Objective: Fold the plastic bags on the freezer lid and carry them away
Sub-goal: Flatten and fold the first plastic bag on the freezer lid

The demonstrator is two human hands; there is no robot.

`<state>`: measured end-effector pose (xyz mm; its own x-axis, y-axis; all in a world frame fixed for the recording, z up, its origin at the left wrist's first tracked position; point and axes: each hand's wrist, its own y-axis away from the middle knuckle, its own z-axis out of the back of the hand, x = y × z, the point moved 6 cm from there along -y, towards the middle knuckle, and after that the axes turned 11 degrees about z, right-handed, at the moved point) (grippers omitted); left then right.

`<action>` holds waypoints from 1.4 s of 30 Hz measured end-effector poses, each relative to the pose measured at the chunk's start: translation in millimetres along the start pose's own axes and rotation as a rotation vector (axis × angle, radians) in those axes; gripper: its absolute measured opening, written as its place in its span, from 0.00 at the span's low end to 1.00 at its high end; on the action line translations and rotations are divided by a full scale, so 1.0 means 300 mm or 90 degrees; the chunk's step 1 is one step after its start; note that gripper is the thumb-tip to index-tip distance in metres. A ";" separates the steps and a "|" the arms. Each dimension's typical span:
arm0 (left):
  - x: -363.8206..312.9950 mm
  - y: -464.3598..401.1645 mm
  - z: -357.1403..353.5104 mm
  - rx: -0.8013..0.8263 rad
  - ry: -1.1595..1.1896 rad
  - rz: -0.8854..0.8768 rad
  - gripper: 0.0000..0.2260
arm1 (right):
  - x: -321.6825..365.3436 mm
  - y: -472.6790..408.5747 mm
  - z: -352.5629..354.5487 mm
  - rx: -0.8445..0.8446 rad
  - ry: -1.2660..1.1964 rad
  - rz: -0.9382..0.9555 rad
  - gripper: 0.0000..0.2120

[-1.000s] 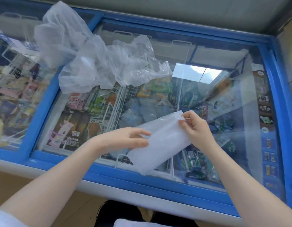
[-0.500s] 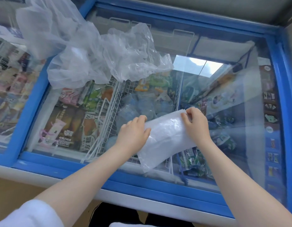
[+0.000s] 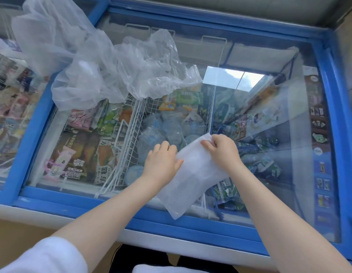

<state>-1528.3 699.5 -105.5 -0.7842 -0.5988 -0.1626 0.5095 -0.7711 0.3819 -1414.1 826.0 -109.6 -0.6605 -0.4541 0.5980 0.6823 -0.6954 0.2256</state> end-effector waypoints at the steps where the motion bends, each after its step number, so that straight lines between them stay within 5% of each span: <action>1: -0.005 -0.010 0.009 0.023 0.051 -0.015 0.20 | 0.014 0.000 0.018 -0.003 -0.057 0.035 0.20; 5: -0.014 -0.037 0.036 0.178 0.224 -0.073 0.15 | 0.053 0.002 0.086 -0.024 -0.170 0.095 0.17; 9: 0.004 -0.017 0.040 0.185 0.227 -0.091 0.13 | 0.036 -0.018 0.113 -0.086 -0.154 0.050 0.19; 17: 0.081 -0.142 0.054 -0.061 -0.212 -0.071 0.04 | 0.020 0.008 -0.010 -0.087 0.148 -0.040 0.15; 21: 0.066 -0.085 0.062 -0.309 -0.201 -0.096 0.02 | 0.027 0.012 -0.046 -0.119 0.297 -0.005 0.16; 23: 0.050 -0.030 0.028 -0.294 -0.078 -0.093 0.16 | 0.028 0.015 -0.052 -0.151 0.303 0.032 0.13; 27: 0.015 0.038 -0.054 -0.091 0.060 -0.060 0.33 | 0.044 0.018 -0.039 -0.193 0.350 0.045 0.10; 31: 0.041 0.010 -0.111 -0.125 -0.025 -0.065 0.29 | 0.033 0.018 -0.037 -0.162 0.379 0.027 0.10; 33: 0.061 -0.002 -0.131 -0.156 -0.042 -0.059 0.27 | 0.030 0.006 -0.034 -0.091 0.379 0.013 0.02; 35: 0.067 0.003 -0.140 -0.172 -0.038 -0.064 0.28 | 0.033 -0.003 -0.016 -0.118 0.377 -0.022 0.10; 38: 0.062 0.006 -0.142 -0.185 -0.027 -0.071 0.30 | 0.172 0.029 -0.020 -0.265 0.372 0.157 0.19; 40: 0.067 0.012 -0.145 -0.186 -0.030 -0.042 0.31 | 0.251 0.045 -0.127 -0.198 0.341 0.337 0.20; 42: 0.070 0.021 -0.147 -0.191 -0.012 -0.023 0.29 | 0.260 0.043 -0.215 -0.089 0.346 0.363 0.23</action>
<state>-1525.9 672.6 -146.6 -0.8089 -0.5677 -0.1532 0.5606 -0.8232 0.0904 -1477.1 745.7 -109.7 -0.3071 -0.9434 0.1255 0.9388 -0.3219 -0.1223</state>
